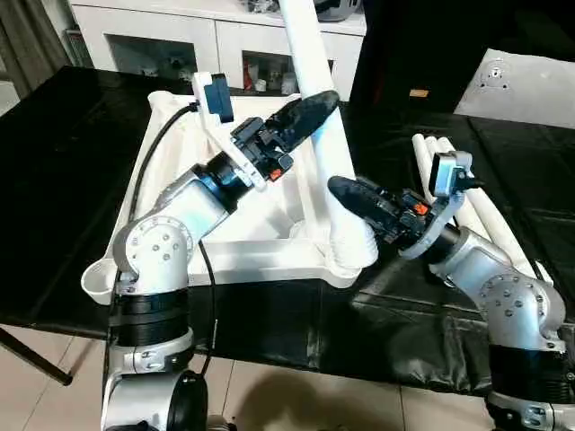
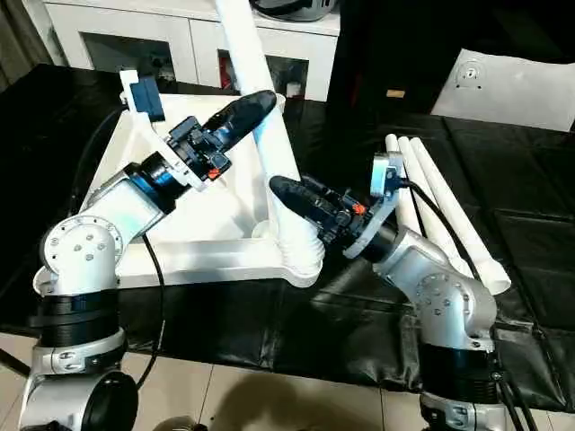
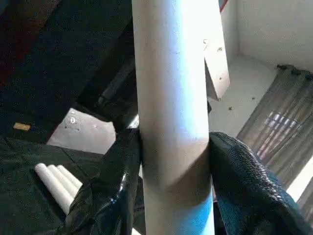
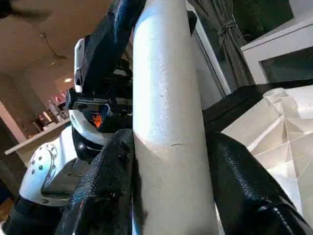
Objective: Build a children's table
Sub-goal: Pick table leg
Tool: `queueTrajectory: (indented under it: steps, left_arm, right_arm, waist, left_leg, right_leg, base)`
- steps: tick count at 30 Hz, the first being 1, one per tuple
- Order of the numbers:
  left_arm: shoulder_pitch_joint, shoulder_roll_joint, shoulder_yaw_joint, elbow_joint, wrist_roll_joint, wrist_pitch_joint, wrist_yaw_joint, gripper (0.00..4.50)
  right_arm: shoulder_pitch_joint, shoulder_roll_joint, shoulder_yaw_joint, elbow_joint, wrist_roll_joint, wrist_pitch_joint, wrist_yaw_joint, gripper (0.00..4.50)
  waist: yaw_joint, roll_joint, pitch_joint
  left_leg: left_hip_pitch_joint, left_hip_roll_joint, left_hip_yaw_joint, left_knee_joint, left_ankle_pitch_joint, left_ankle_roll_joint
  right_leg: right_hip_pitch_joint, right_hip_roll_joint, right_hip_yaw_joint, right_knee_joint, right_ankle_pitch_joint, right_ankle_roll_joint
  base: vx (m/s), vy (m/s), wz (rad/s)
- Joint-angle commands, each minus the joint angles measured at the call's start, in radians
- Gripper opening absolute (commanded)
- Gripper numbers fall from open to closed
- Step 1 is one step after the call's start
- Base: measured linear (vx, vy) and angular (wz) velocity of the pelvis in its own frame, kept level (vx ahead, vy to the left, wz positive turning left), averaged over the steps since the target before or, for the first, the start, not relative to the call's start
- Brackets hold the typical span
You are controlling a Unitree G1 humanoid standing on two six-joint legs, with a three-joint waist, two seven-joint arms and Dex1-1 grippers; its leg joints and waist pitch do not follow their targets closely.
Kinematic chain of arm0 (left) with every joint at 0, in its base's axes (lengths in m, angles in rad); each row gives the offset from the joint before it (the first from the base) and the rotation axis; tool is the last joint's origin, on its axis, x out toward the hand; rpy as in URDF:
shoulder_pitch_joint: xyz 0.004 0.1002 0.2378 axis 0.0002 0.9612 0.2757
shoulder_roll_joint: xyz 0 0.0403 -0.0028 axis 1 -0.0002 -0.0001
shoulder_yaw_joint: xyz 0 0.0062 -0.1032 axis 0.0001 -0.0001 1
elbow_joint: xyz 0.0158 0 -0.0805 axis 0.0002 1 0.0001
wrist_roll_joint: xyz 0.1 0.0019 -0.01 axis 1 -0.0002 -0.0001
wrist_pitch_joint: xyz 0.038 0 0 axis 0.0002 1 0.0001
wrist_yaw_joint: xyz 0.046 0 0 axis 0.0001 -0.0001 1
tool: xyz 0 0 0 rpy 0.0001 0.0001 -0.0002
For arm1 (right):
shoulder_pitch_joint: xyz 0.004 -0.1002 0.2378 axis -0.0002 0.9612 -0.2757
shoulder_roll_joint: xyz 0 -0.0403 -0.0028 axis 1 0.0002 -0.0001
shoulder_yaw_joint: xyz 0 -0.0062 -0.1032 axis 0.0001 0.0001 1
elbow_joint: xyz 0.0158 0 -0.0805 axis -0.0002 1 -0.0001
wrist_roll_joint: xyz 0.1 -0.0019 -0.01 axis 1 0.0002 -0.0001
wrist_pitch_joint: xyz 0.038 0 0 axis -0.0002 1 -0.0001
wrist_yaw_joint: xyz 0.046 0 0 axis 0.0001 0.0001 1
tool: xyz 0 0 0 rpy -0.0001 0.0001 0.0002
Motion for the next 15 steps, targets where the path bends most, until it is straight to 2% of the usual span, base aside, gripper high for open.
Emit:
queueTrajectory:
  steps: [1, 8, 12, 13, 14, 15]
  left_arm:
    - [-0.005, 0.001, -0.038, -0.015, 0.01, 0.001, -0.013, 1.95]
    - [0.005, 0.031, -0.088, -0.026, 0.047, 0.001, -0.003, 1.8]
    - [0.004, 0.027, -0.088, -0.023, 0.05, 0.002, 0.013, 1.8]
    - [0.003, 0.031, -0.096, -0.024, 0.064, -0.007, 0.015, 2.15]
    - [0.003, 0.04, -0.119, -0.028, 0.093, -0.024, 0.019, 2.36]
    - [0.005, 0.046, -0.14, -0.03, 0.116, -0.039, 0.027, 2.5]
  right_arm:
    - [-0.015, -0.005, 0.002, -0.013, -0.026, -0.027, -0.024, 1.84]
    - [-0.025, -0.01, 0.023, -0.009, -0.067, -0.07, -0.044, 1.84]
    - [-0.027, -0.012, 0.029, -0.007, -0.082, -0.087, -0.053, 1.84]
    - [-0.03, -0.011, 0.035, -0.004, -0.104, -0.105, -0.066, 1.84]
    - [-0.037, -0.009, 0.058, 0.004, -0.172, -0.158, -0.104, 1.84]
    - [-0.041, -0.007, 0.075, 0.008, -0.208, -0.186, -0.125, 1.84]
  waist:
    - [0.0, -0.007, -0.067]
    - [0.0, -0.004, -0.067]
    - [0.0, -0.004, -0.067]
    - [-0.001, -0.004, -0.067]
    - [-0.001, -0.002, -0.067]
    - [-0.001, -0.003, -0.067]
  left_leg:
    - [-0.001, 0.047, -0.013, -0.062, -0.01, 0.052]
    - [0.0, 0.048, -0.014, -0.063, -0.016, 0.049]
    - [-0.001, 0.048, -0.013, -0.062, -0.012, 0.045]
    - [-0.001, 0.047, -0.013, -0.062, -0.013, 0.045]
    - [0.0, 0.048, -0.013, -0.062, -0.016, 0.042]
    - [-0.001, 0.049, -0.015, -0.063, -0.015, 0.038]
  right_leg:
    - [0.06, -0.078, 0.049, -0.073, -0.042, -0.187]
    - [0.06, -0.078, 0.049, -0.072, -0.041, -0.185]
    - [0.061, -0.078, 0.049, -0.071, -0.029, -0.187]
    - [0.061, -0.078, 0.049, -0.072, -0.028, -0.189]
    - [0.061, -0.078, 0.049, -0.072, -0.032, -0.186]
    - [0.06, -0.079, 0.048, -0.072, -0.035, -0.182]
  base:
    - [0.0, 0.0, 0.0]
    - [0.0, 0.0, 0.0]
    - [0.0, 0.0, 0.0]
    - [0.0, 0.0, 0.0]
    - [0.0, 0.0, 0.0]
    - [0.0, 0.0, 0.0]
